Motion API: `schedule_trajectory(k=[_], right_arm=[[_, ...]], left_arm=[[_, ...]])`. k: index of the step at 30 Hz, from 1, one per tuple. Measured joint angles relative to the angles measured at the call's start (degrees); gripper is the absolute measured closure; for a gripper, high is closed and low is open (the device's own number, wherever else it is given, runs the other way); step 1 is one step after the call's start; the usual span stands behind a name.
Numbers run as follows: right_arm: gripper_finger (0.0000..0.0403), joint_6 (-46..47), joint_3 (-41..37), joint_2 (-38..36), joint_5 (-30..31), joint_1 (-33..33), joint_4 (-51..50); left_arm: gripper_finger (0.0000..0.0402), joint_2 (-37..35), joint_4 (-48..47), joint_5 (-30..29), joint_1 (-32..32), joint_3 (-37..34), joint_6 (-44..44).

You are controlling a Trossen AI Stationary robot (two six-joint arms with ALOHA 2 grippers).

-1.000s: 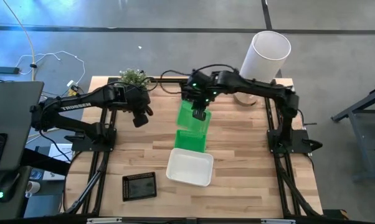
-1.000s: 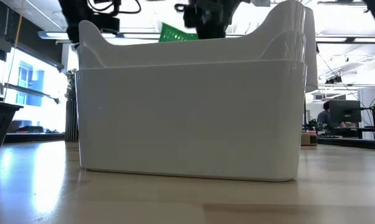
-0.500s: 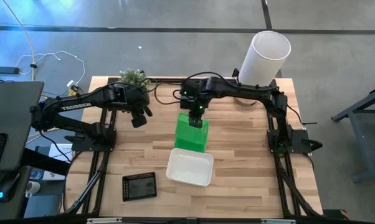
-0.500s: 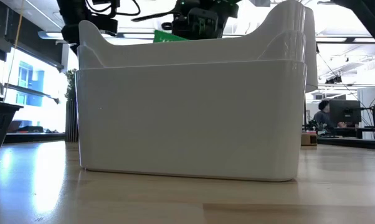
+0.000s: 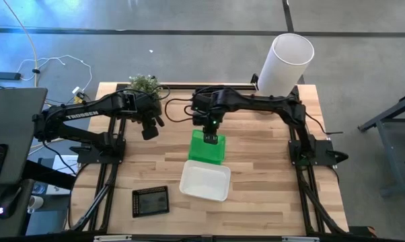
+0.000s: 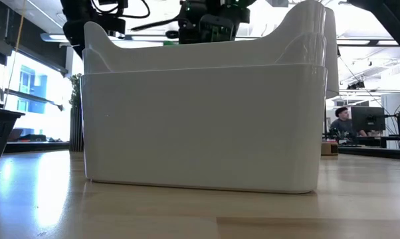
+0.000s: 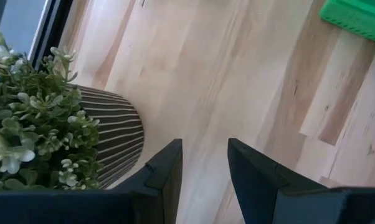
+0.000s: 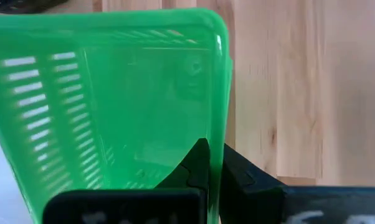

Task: Stack baskets by color
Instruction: Stack the right green bin on the left green bins

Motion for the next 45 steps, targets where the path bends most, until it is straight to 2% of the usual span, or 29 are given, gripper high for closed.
schedule_trajectory(k=[14,31,45], right_arm=[[0.0403,0.1,0.0,4.8,0.6,0.3,-0.6],[0.0403,-4.4,-0.1,5.5,16.9,-2.0,-3.4],[0.0402,-11.3,-0.1,5.5,19.2,-3.7,-3.3]], left_arm=[[0.0287,0.0,0.0,0.0,0.0,0.0,0.0],[0.0287,0.0,0.0,0.0,0.0,0.0,0.0],[0.0287,0.0,0.0,0.0,0.0,0.0,-0.4]])
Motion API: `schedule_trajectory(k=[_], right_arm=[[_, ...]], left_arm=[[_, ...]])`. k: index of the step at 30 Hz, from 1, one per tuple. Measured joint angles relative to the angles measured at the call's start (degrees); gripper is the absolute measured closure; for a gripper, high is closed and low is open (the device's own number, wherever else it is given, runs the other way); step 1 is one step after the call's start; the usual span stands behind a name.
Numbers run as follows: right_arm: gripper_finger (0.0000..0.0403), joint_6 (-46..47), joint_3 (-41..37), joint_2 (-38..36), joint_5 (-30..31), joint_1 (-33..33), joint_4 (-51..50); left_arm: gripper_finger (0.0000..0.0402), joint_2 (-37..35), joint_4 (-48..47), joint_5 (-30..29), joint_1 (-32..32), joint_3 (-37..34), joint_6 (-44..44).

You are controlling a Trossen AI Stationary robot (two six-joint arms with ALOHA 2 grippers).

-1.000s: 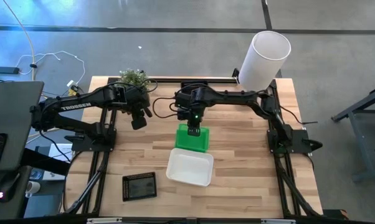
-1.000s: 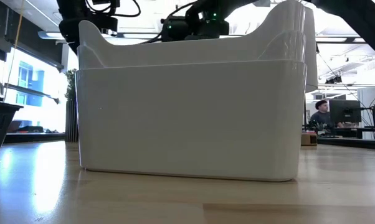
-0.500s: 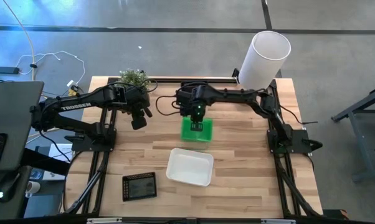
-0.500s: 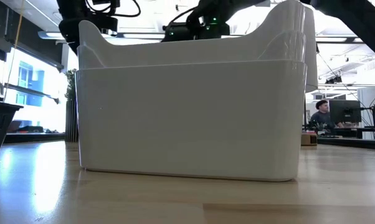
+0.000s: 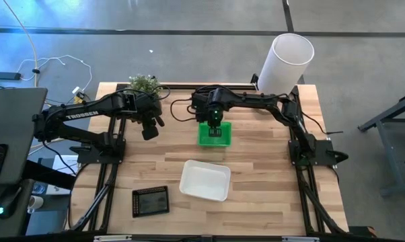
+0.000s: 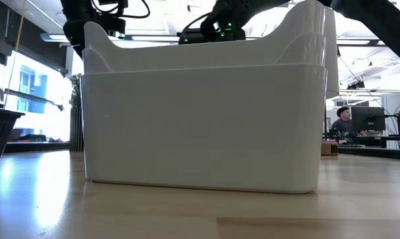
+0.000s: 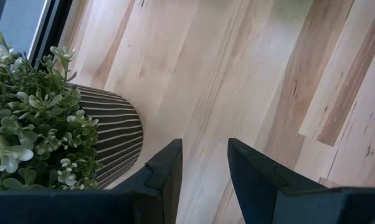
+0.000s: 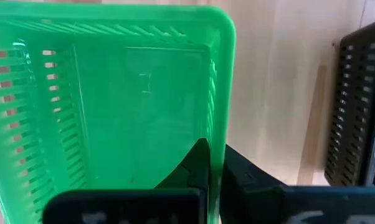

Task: Stack baskets by color
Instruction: Stack the right green bin on the left green bins, then stack the bottom black bin on the top black bins

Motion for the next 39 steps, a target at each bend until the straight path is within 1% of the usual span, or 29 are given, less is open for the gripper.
schedule_trajectory(k=[8,10,12,16,18,21,26,28,31,34,36,39], right_arm=[[0.0398,-0.3,0.0,0.0,-1.1,0.0,-0.1],[0.0382,-0.2,0.0,0.0,-1.1,0.0,-0.2],[0.0358,-0.3,0.0,0.0,-1.0,0.0,-0.1],[0.0308,-0.3,0.3,0.0,1.2,0.1,0.4],[0.0289,0.0,1.5,0.0,1.5,0.1,-0.6],[0.0275,2.1,3.6,-0.1,1.4,0.1,-2.2],[0.0274,2.6,7.0,-0.2,1.4,0.2,-5.4],[0.0274,2.5,7.8,-0.2,1.4,0.2,-6.6],[0.0274,2.4,8.3,-0.2,1.4,0.2,-7.6],[0.0274,2.4,8.2,-0.4,1.4,0.2,-8.3],[0.0274,2.5,8.2,-0.5,1.4,0.2,-9.1],[0.0274,2.7,8.1,-0.9,1.4,0.2,-11.0]], left_arm=[[0.0287,0.0,0.0,0.0,0.0,0.0,0.0],[0.0287,0.0,0.0,-0.1,0.0,0.0,0.0],[0.0287,0.0,0.0,-0.1,0.0,0.0,0.0],[0.0287,0.0,0.0,-0.1,0.0,0.0,0.0],[0.0287,0.0,0.0,0.0,0.0,0.0,0.0],[0.0287,0.0,0.0,0.0,0.0,0.0,0.0],[0.0286,0.0,0.0,0.4,0.0,0.0,-0.1],[0.0286,0.0,0.0,3.1,0.0,0.0,-0.2],[0.0286,0.0,-0.1,9.7,0.0,0.0,-0.4],[0.0286,0.0,-0.4,15.6,-0.6,0.0,-2.6],[0.0286,0.0,-0.8,16.8,-1.8,0.0,-4.3],[0.0286,0.0,-2.2,16.8,-4.6,-0.1,-7.4]])
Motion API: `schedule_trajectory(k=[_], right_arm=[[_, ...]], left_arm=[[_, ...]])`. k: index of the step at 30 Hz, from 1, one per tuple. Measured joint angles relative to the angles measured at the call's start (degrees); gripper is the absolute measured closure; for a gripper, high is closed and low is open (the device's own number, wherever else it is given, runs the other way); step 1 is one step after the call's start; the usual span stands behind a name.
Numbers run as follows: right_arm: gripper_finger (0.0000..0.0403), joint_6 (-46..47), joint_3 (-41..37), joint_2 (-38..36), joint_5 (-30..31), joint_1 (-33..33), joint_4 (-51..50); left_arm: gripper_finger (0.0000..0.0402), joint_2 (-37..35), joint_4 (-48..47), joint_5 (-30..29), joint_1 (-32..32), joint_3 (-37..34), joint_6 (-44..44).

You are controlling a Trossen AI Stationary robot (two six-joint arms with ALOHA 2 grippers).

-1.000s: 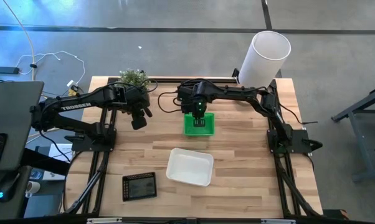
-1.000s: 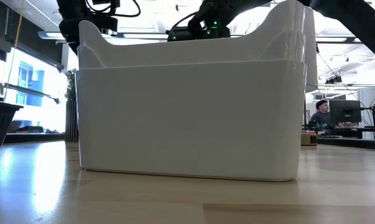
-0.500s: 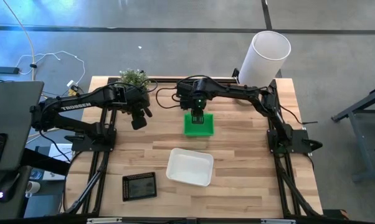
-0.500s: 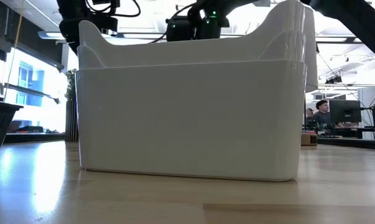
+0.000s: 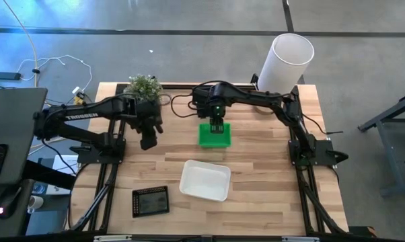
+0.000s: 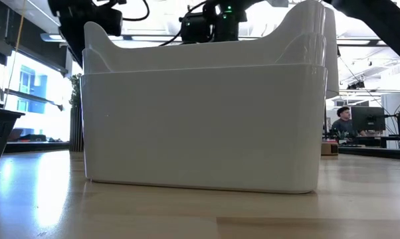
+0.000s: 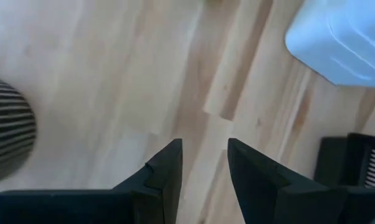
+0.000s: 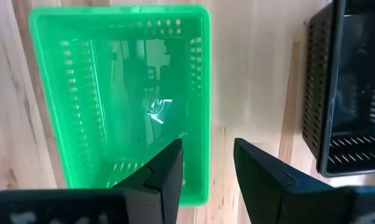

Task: Stack baskets by color
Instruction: Stack the bottom black bin on the top black bins

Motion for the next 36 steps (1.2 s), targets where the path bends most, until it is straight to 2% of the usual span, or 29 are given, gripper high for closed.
schedule_trajectory(k=[8,14,17,23,36], right_arm=[[0.0275,1.4,-0.1,-4.5,1.0,0.0,-1.5],[0.0275,3.8,-0.1,-7.9,5.3,0.0,-1.9],[0.0275,5.1,-0.1,-9.2,5.5,0.0,-1.9],[0.0275,10.2,-0.1,-11.1,5.5,0.0,-1.8],[0.0275,12.2,-0.1,-11.4,5.2,0.0,-2.4]], left_arm=[[0.0286,0.0,-0.5,-0.8,-11.8,-3.6,-10.5],[0.0287,0.0,-0.4,-3.0,-21.4,-4.8,-20.0],[0.0287,0.0,-0.1,-5.7,-26.2,-5.7,-24.8],[0.0287,0.0,1.4,-6.6,-35.6,-7.8,-32.4],[0.0287,0.0,10.7,-10.5,-52.0,-10.8,-45.8]])
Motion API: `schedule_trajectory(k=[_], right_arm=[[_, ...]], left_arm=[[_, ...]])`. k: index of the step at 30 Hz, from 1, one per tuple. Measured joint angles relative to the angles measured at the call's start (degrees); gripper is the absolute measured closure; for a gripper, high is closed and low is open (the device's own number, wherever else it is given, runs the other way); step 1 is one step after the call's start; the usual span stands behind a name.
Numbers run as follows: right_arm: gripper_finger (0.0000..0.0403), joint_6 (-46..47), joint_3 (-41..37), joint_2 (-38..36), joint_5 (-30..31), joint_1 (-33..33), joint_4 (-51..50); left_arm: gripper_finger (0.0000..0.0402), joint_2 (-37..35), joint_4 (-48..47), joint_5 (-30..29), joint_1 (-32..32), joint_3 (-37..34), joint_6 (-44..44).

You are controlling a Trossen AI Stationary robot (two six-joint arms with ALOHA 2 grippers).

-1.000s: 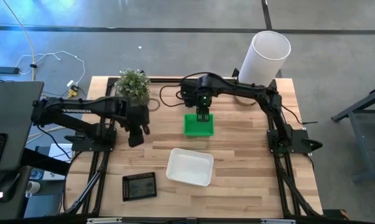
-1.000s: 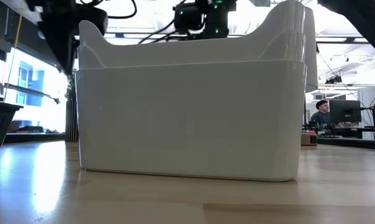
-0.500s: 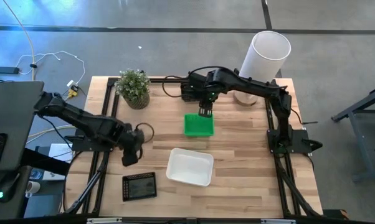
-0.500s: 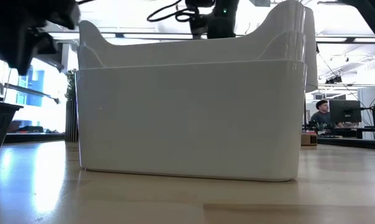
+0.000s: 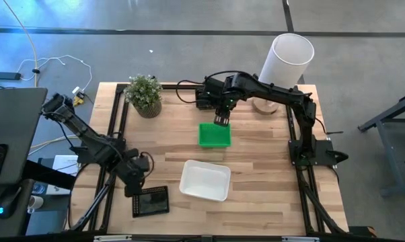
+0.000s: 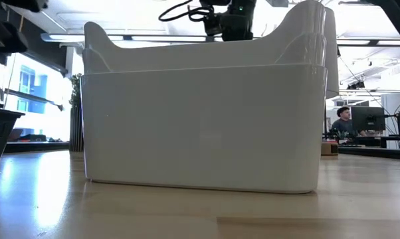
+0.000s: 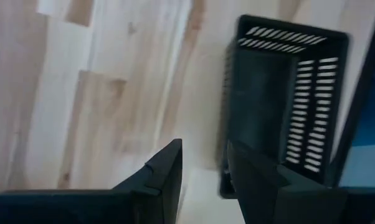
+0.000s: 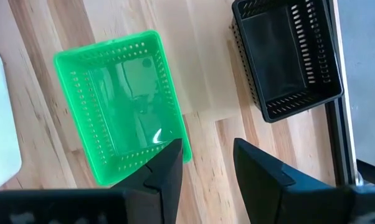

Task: Stack baskets by color
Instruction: Stack the bottom black bin on the top black bins

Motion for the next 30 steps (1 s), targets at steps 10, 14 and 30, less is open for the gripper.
schedule_trajectory(k=[10,14,30], right_arm=[[0.0275,0.0,0.0,0.0,-0.1,0.0,-0.5],[0.0275,0.0,0.0,0.0,-0.1,0.0,-0.7],[0.0275,0.0,0.0,0.1,-0.1,0.0,-1.7]], left_arm=[[0.0287,2.6,7.0,-5.0,-7.0,0.0,-5.1],[0.0287,6.4,7.4,-5.2,-8.0,0.0,-5.5],[0.0287,18.0,10.0,-3.8,-8.0,0.0,-7.5]])
